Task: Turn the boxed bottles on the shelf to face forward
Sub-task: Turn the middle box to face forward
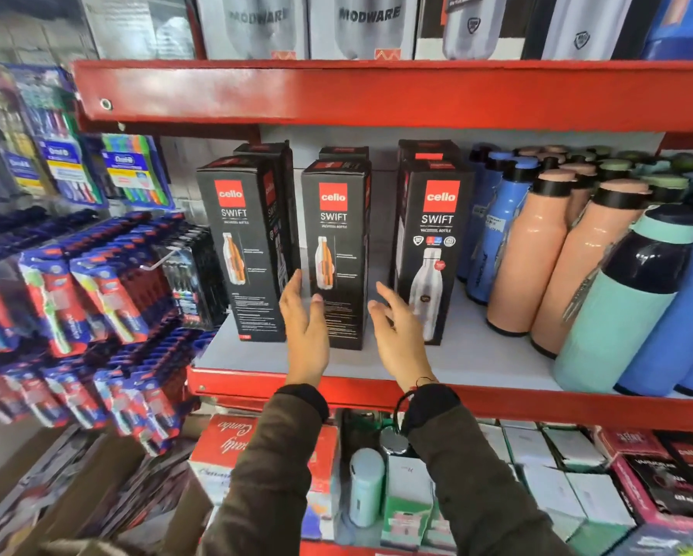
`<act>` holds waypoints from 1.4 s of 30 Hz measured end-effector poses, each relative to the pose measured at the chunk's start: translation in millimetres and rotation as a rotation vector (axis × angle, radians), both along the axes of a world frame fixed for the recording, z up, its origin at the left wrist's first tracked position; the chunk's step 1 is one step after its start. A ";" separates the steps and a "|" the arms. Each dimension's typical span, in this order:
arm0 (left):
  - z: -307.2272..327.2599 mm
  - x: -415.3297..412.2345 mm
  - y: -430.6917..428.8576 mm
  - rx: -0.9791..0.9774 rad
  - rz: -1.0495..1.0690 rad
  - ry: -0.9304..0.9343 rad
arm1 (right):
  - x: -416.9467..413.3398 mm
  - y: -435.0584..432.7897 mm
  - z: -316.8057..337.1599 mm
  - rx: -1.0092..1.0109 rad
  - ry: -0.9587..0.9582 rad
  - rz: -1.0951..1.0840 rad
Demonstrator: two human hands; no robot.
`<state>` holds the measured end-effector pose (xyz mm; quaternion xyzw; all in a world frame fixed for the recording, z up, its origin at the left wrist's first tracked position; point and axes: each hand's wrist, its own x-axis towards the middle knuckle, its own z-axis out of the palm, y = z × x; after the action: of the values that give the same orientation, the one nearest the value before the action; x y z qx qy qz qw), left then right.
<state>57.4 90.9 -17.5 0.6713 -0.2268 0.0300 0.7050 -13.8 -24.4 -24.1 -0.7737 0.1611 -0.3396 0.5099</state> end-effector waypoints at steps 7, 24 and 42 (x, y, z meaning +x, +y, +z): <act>-4.0 31.8 6.2 0.012 -0.255 0.144 | 33.9 17.1 -13.6 0.038 0.033 -0.094; -2.0 42.8 16.8 -0.214 -0.273 0.020 | 40.5 20.4 9.3 -0.037 -0.102 -0.302; -13.2 63.1 -0.5 -0.096 -0.253 0.065 | 41.0 6.7 1.4 -0.196 0.021 -0.005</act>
<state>120.5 90.4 -30.7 0.6032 -0.2851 -0.0701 0.7416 27.2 -17.7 -22.7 -0.8230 0.1344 -0.3471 0.4291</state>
